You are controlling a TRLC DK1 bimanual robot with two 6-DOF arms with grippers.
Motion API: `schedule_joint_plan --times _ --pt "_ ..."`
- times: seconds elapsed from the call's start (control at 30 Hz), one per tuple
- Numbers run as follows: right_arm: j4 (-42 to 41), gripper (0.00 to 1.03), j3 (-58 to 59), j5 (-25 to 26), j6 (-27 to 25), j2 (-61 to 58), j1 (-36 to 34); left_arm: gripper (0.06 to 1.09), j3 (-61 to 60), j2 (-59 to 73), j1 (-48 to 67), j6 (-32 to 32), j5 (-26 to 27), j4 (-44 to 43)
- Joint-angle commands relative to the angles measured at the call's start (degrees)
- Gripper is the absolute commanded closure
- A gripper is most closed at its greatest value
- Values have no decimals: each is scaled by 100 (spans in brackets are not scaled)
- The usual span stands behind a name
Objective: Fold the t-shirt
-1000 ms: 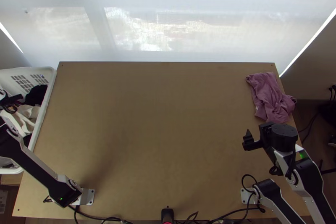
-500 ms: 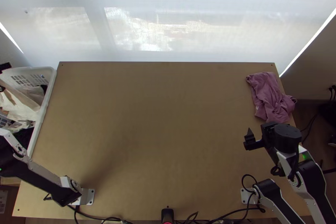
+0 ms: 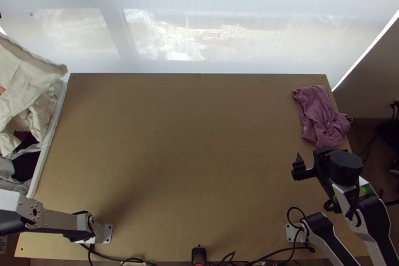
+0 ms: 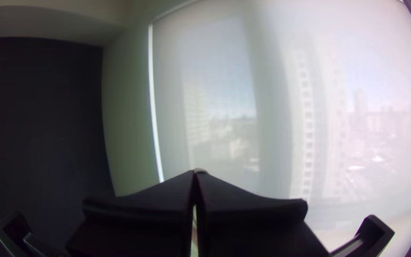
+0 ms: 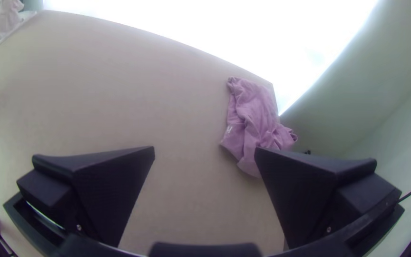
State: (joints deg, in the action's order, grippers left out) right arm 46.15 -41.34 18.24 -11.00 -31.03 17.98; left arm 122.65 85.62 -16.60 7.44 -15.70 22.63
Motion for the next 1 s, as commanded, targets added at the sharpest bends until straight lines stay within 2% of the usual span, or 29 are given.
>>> schedule_joint_plan --times 0.0,0.13,0.23,0.4,0.53,0.67,0.77,0.97 --pt "87 5 39 13 37 149 -49 105 725 -90 1423 477 -416 -945" --pt "149 5 65 13 46 220 -75 105 725 -90 2442 987 -794 -1692" --pt "219 5 82 13 63 281 -84 105 716 -90 3163 1145 -820 -1885" --pt "263 5 82 13 63 308 -101 105 532 -72 4727 1532 -873 -1877" --pt "298 5 82 13 72 308 -128 105 338 68 6178 1690 -1348 -1639" --pt "360 5 65 13 72 343 -163 105 -725 33 7206 1682 -1444 -1569" --pt "421 5 39 13 72 369 -198 105 -1727 -19 7707 1725 -1444 -1921" --pt "588 5 82 13 81 580 -330 105 -2439 139 8454 1717 -1435 -1956"
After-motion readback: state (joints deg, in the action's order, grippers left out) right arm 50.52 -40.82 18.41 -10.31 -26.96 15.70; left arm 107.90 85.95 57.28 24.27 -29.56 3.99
